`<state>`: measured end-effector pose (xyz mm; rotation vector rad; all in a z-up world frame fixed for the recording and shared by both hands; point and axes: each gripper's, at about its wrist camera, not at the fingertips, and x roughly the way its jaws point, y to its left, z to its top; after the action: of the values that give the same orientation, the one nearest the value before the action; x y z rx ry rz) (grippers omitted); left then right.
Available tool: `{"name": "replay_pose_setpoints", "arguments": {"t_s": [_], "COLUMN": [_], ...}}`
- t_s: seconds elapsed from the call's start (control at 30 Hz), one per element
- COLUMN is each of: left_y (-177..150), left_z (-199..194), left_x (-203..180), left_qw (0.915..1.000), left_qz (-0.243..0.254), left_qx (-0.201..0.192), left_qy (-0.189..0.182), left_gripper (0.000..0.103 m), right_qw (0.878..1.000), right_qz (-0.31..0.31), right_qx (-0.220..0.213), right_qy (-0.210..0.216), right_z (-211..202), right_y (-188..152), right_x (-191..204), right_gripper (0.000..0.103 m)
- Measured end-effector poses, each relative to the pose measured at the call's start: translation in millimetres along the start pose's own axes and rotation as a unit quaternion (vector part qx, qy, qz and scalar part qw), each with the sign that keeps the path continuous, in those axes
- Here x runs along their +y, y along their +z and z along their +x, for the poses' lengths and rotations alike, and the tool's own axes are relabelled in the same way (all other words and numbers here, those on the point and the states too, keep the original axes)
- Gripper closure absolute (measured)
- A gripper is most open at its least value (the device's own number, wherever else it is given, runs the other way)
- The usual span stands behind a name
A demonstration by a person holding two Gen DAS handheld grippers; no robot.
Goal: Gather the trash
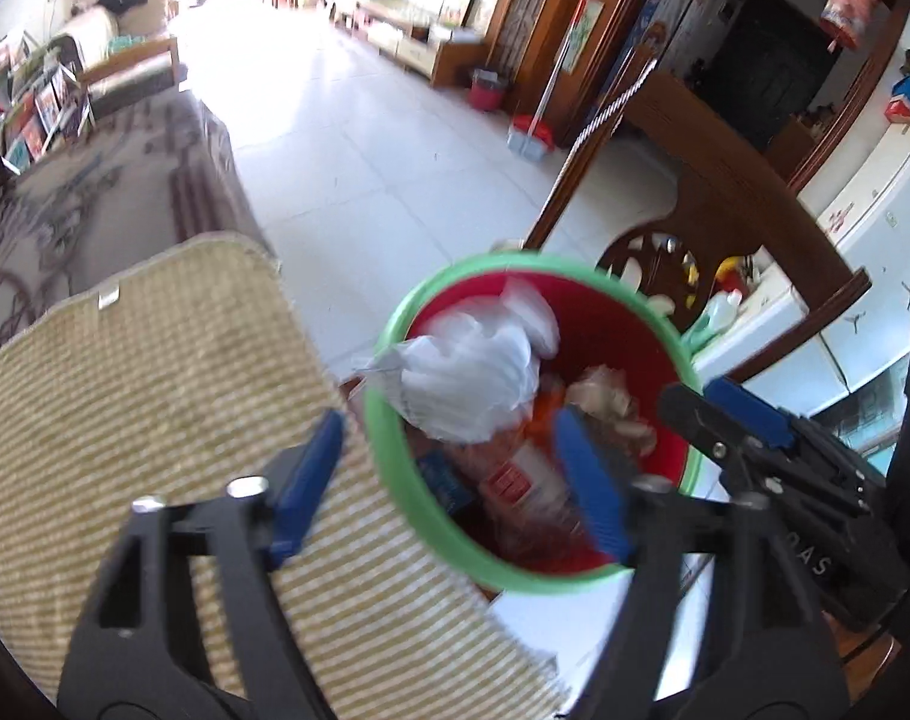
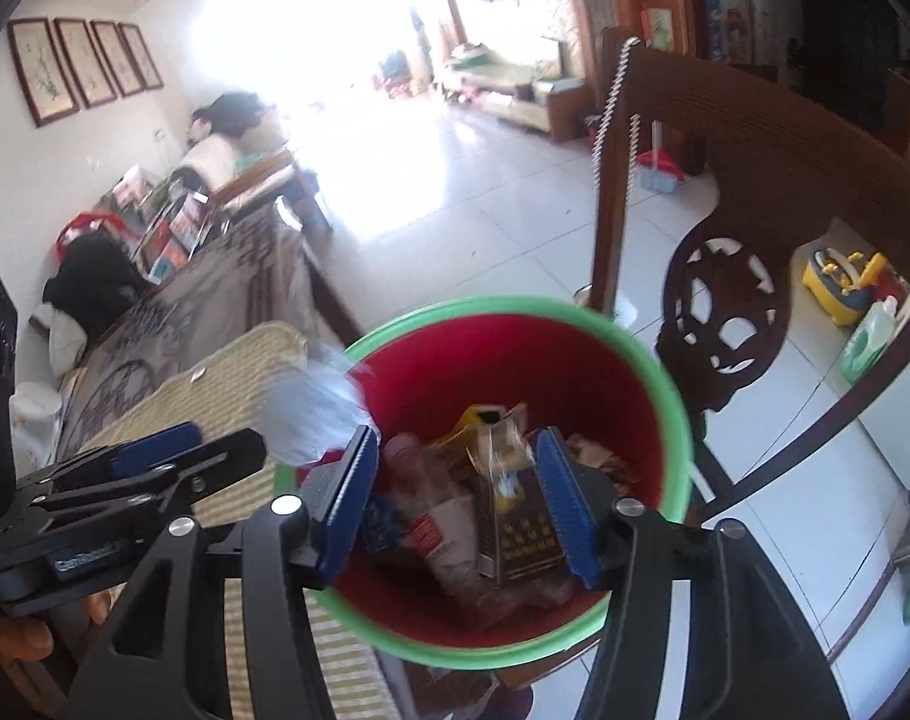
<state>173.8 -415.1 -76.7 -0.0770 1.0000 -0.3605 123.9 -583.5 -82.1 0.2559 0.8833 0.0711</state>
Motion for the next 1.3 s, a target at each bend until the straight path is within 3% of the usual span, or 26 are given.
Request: {"name": "replay_pose_setpoints", "arguments": {"t_s": [0.17,0.37,0.4,0.53,0.67,0.73,0.8,0.9,1.03,1.1,1.2,1.3], "left_y": [2,2,1,-4,-12,-21,-29,-39,-52,-62,-67,-70], "left_z": [-14,-54,-62,-105,-143,-167,-186,-208,-226,-237,-243,-245], "left_x": [8,43,50,87,119,137,149,172,200,216,238,258], "left_qw": [0.9995,0.9958,0.9946,0.9848,0.9752,0.9666,0.9582,0.9578,0.9517,0.9488,0.9559,0.9567], "left_qz": [0.005,-0.013,-0.018,-0.041,-0.026,-0.012,-0.001,0.014,0.007,0.001,-0.031,-0.070], "left_qx": [-0.020,-0.067,-0.077,-0.138,-0.185,-0.222,-0.247,-0.253,-0.254,-0.265,-0.248,-0.237], "left_qy": [0.024,0.060,0.067,0.097,0.118,0.128,0.144,0.136,0.172,0.172,0.154,0.154], "left_gripper": [0.018,0.016,0.008,0.005,0.005,0.005,0.005,0.005,0.005,0.005,0.005,0.005], "right_qw": [1.000,0.998,0.997,0.993,0.975,0.968,0.964,0.966,0.971,0.971,0.969,0.969], "right_qz": [0.023,0.014,0.007,-0.016,-0.032,-0.034,-0.030,-0.010,-0.022,-0.042,-0.065,-0.082], "right_qx": [-0.011,-0.057,-0.069,-0.116,-0.219,-0.248,-0.265,-0.256,-0.238,-0.236,-0.236,-0.232], "right_qy": [-0.003,0.022,0.025,0.031,0.009,-0.010,-0.002,0.022,0.019,0.025,0.023,0.017], "right_z": [-4,-22,-27,-46,-74,-79,-82,-81,-74,-73,-74,-74], "right_y": [5,8,9,11,-2,-9,-16,-23,-32,-40,-47,-52], "right_x": [-13,16,28,74,127,155,175,209,250,272,299,317], "right_gripper": [0.045,0.014,0.006,0.007,0.007,0.007,0.007,0.007,0.007,0.007,0.007,0.007]}}
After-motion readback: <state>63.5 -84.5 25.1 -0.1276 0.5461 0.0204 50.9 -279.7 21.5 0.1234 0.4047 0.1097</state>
